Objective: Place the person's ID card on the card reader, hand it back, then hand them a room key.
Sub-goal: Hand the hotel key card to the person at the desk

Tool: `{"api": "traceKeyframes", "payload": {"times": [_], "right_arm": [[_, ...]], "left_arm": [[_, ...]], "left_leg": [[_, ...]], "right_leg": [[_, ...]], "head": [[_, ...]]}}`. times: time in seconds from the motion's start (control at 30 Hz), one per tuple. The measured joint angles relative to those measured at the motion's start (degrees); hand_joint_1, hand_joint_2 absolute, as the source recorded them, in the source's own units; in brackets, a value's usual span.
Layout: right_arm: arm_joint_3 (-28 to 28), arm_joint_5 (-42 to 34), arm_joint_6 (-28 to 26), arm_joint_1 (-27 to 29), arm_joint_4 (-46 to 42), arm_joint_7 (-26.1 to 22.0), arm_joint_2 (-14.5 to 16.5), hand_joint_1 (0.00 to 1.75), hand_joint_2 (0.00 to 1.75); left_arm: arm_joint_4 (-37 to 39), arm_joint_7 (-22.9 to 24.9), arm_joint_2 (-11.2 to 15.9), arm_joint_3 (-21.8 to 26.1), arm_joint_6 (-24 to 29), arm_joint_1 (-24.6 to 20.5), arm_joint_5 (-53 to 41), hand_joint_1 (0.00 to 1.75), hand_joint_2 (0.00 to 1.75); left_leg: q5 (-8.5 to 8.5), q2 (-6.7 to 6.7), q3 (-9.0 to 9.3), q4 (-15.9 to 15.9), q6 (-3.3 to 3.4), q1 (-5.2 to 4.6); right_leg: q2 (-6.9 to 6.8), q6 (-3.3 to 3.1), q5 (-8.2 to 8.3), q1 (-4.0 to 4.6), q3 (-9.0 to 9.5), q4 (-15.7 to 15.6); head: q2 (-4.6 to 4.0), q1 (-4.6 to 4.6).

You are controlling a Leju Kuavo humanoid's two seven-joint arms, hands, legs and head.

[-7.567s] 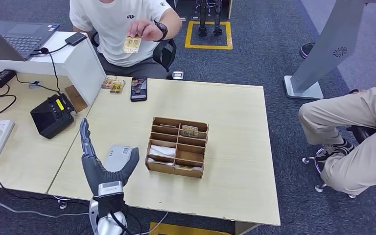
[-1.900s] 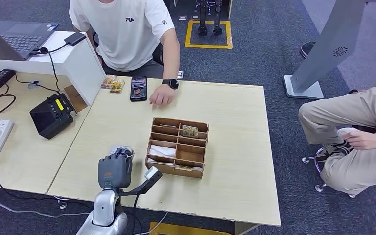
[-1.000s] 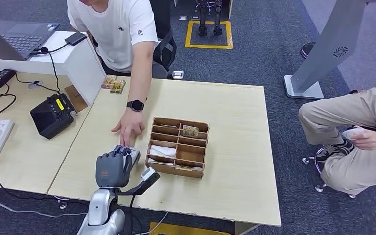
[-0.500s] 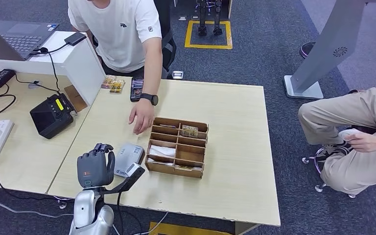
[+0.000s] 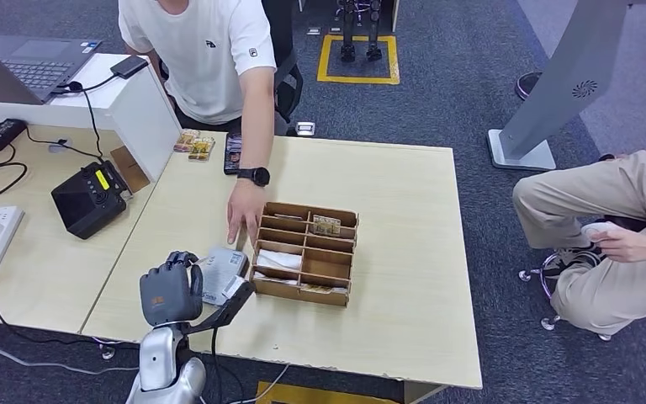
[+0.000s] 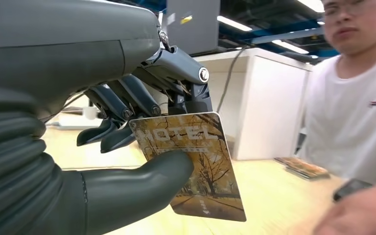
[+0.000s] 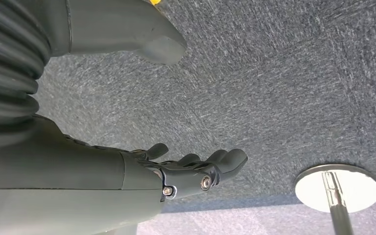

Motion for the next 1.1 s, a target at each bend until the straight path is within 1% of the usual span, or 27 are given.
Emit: {"api": "traceKeyframes", "payload": {"times": [0.13,0.2,0.37,0.6,0.67,0.8,0.97,1.1], "right_arm": [[0.27,-1.31,0.0,0.1,0.13,0.73,-0.04,0.0,1.75],[0.38,-1.5,0.0,0.13,0.13,0.85,-0.04,0.0,1.75],[0.38,-0.92,0.0,0.13,0.13,0.84,-0.04,0.0,1.75],[0.37,-0.65,0.0,0.15,0.25,0.57,-0.04,0.0,1.75],[0.51,-1.21,0.0,0.22,0.31,0.82,-0.07,0.0,1.75],[1.61,-2.56,0.0,0.53,0.39,1.3,-0.1,0.0,1.75],[1.86,-1.88,0.0,0.59,0.45,1.39,-0.1,0.0,1.75],[1.86,-1.48,0.0,0.57,0.45,1.5,-0.09,0.0,1.75]], "left_arm": [[0.69,0.1,1.59,-3.18,-0.07,0.87,1.19,1.75,1.75],[1.14,-0.08,1.91,-4.15,-0.07,0.94,1.17,1.75,1.75],[2.27,-2.07,2.08,-4.82,-0.07,0.98,1.02,1.75,1.75],[3.3,-2.38,2.12,-4.89,-0.04,0.96,0.53,1.75,1.75],[3.79,-1.58,2.42,-5.24,-0.04,0.86,1.26,1.75,1.75],[4.68,0.63,3.44,-7.49,-0.02,0.7,1.51,1.75,1.75],[6.17,1.63,3.57,-8.24,0.02,0.41,0.52,1.75,1.75],[9.63,3.2,3.79,-9.61,0.02,-0.91,0.6,1.75,1.75]], "left_leg": [[0.0,0.0,0.0,0.0,0.0,0.01],[0.0,0.0,-0.01,0.0,0.0,0.01],[0.0,0.0,-0.01,0.0,0.0,0.0],[0.0,0.0,0.0,0.0,0.0,-0.01],[0.0,0.0,0.0,0.0,0.0,0.0],[0.0,0.0,0.01,0.0,0.0,0.01],[0.0,0.0,0.03,-0.01,0.0,0.0],[0.0,-0.01,0.05,-0.01,0.0,-0.01]], "right_leg": [[0.0,0.0,0.0,0.0,-0.01,0.0],[-0.01,0.0,0.0,0.0,-0.01,0.0],[0.0,0.0,0.0,0.0,-0.01,0.0],[-0.01,0.0,0.0,0.0,-0.01,0.0],[-0.01,0.0,0.0,0.0,-0.01,0.0],[-0.01,0.0,0.0,0.0,0.01,0.0],[-0.01,0.0,0.0,0.0,0.03,0.0],[-0.03,0.0,0.0,0.0,0.08,0.0]], "head": [[0.0,0.0],[0.0,0.0],[0.0,0.01],[0.0,0.01],[0.0,0.02],[0.0,0.01],[0.0,0.01],[0.0,0.01]]}}
